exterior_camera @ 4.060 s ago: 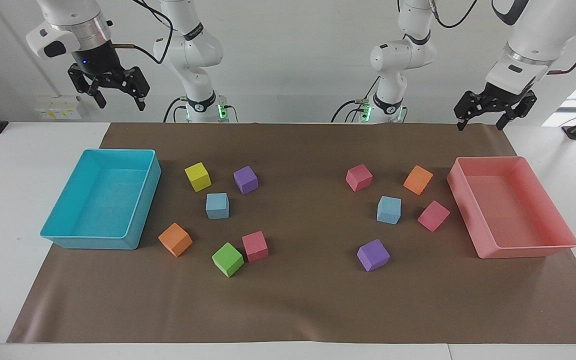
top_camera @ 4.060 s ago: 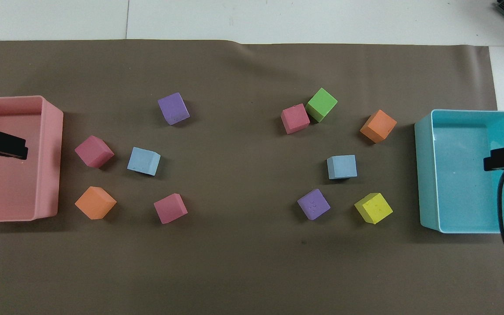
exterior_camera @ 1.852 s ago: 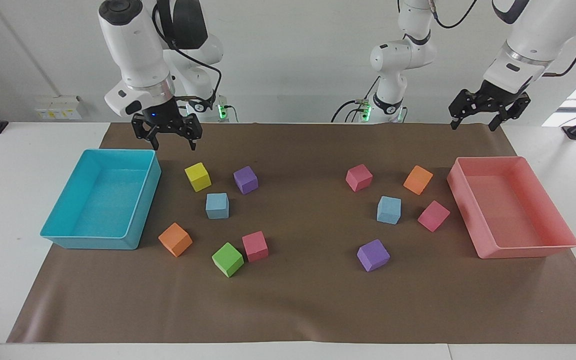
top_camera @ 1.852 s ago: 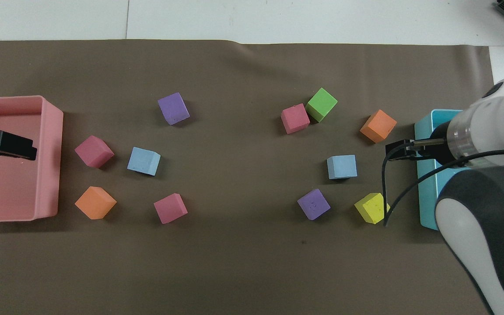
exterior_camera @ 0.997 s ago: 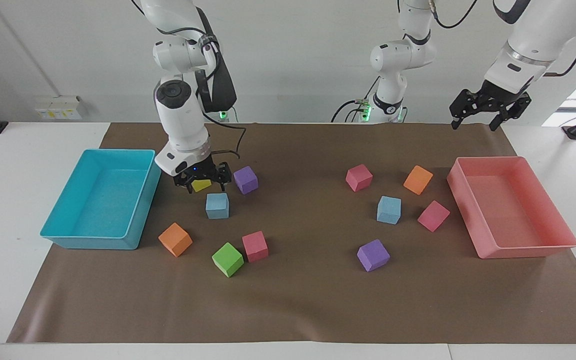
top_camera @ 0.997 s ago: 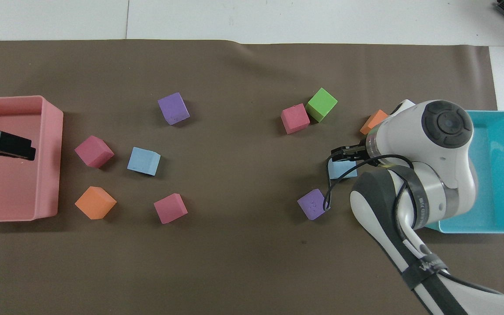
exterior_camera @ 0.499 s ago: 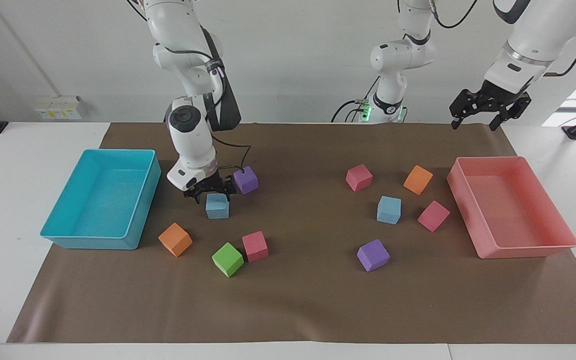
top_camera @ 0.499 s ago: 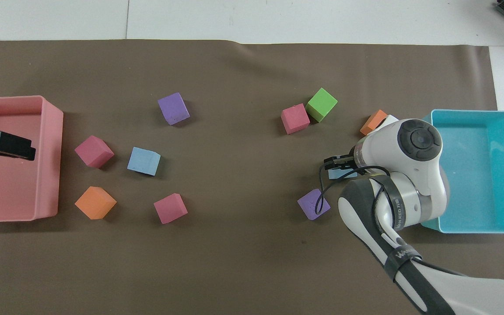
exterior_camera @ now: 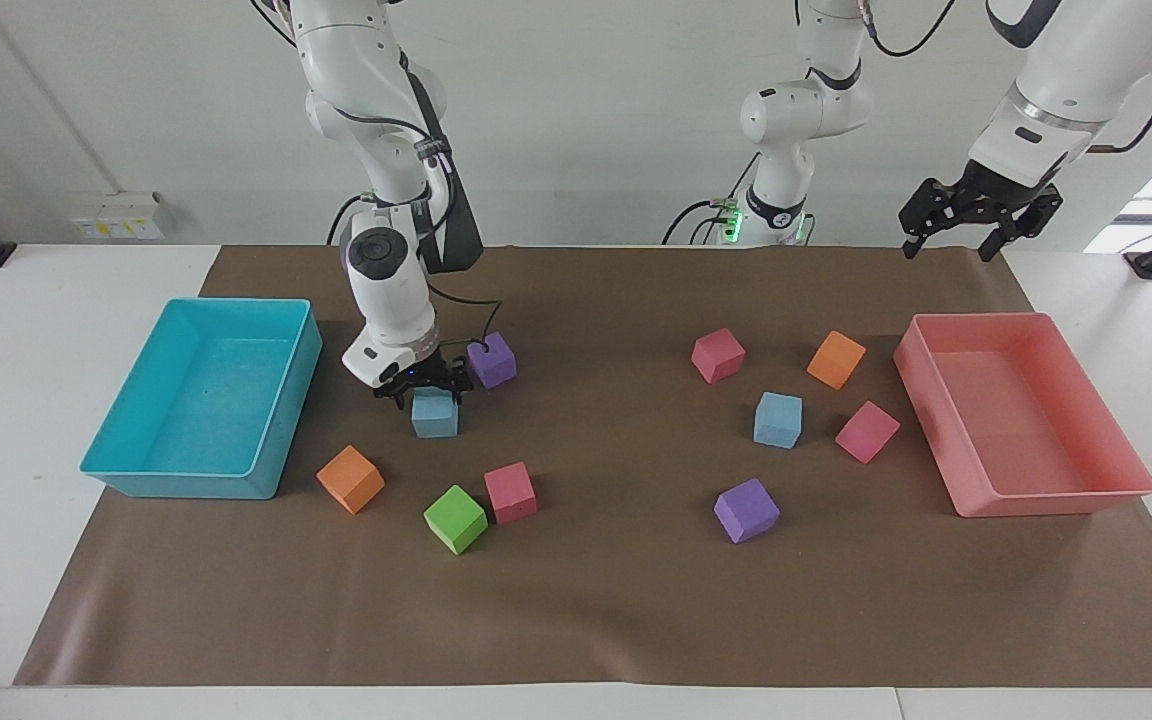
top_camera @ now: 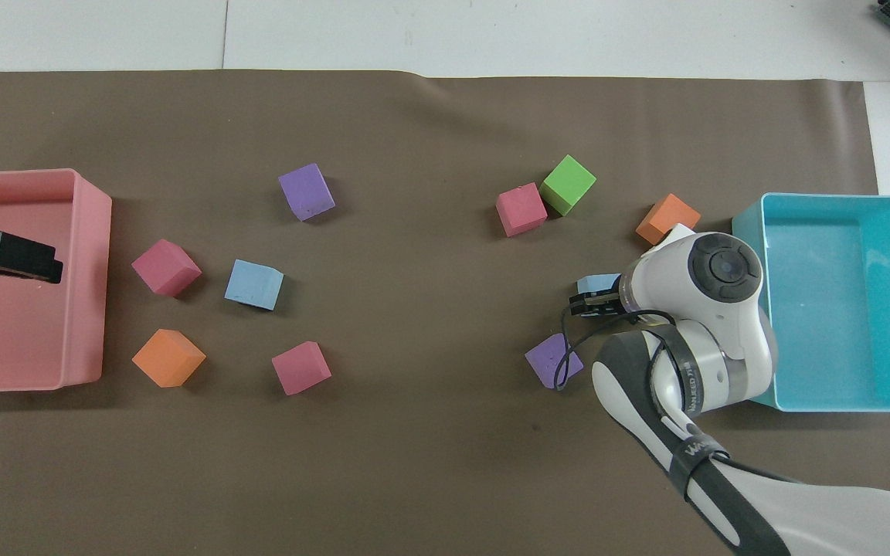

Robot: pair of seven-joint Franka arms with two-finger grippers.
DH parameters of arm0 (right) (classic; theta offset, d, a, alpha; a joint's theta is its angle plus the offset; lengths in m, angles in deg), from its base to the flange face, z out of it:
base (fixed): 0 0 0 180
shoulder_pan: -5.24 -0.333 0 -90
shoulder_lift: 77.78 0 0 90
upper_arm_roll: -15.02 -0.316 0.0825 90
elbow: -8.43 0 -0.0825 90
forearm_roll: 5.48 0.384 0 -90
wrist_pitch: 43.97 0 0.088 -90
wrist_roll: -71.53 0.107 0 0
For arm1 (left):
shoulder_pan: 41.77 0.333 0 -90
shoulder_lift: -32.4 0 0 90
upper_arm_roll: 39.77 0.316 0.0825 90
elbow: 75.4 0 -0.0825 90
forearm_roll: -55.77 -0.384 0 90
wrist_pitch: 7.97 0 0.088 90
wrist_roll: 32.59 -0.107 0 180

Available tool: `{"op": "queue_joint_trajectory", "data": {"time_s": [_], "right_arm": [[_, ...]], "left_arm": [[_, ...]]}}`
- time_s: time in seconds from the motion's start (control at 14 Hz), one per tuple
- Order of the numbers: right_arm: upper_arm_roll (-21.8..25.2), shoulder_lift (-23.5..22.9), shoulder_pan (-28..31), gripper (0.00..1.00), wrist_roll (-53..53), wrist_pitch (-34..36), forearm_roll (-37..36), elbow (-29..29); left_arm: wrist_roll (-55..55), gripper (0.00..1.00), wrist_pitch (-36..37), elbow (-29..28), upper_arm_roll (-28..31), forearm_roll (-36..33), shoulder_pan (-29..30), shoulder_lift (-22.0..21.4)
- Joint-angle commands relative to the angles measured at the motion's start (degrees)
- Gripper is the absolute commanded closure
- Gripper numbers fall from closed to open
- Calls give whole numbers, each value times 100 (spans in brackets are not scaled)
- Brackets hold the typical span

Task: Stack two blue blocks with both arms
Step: 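Close the right gripper on the blue cube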

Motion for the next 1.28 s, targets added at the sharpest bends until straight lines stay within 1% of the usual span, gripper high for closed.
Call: {"op": "queue_joint_trajectory", "data": {"time_s": [0.0,0.21,0.28,0.36,0.43,0.64,1.21], "right_arm": [[-4,-29,10,0,-150,-277,135,141],[-13,-73,10,0,-150,-277,135,150],[-13,-82,10,15,-150,-277,135,142],[-13,-90,10,76,-158,-277,135,133],[-13,-99,10,100,-63,-268,144,107],[-4,-152,28,100,-132,-251,407,54],[-4,-169,19,100,-150,-268,408,19]], "left_arm": [[-53,0,81,-21,-11,69,50,-81],[-53,0,81,-21,-11,69,50,-81],[-53,0,81,-21,-11,69,50,-81],[-53,0,81,-21,-11,69,50,-81],[-53,0,81,-21,-11,69,50,-81],[-53,0,81,-21,-11,69,50,-81],[-53,0,81,-21,-11,69,50,-81]]}}
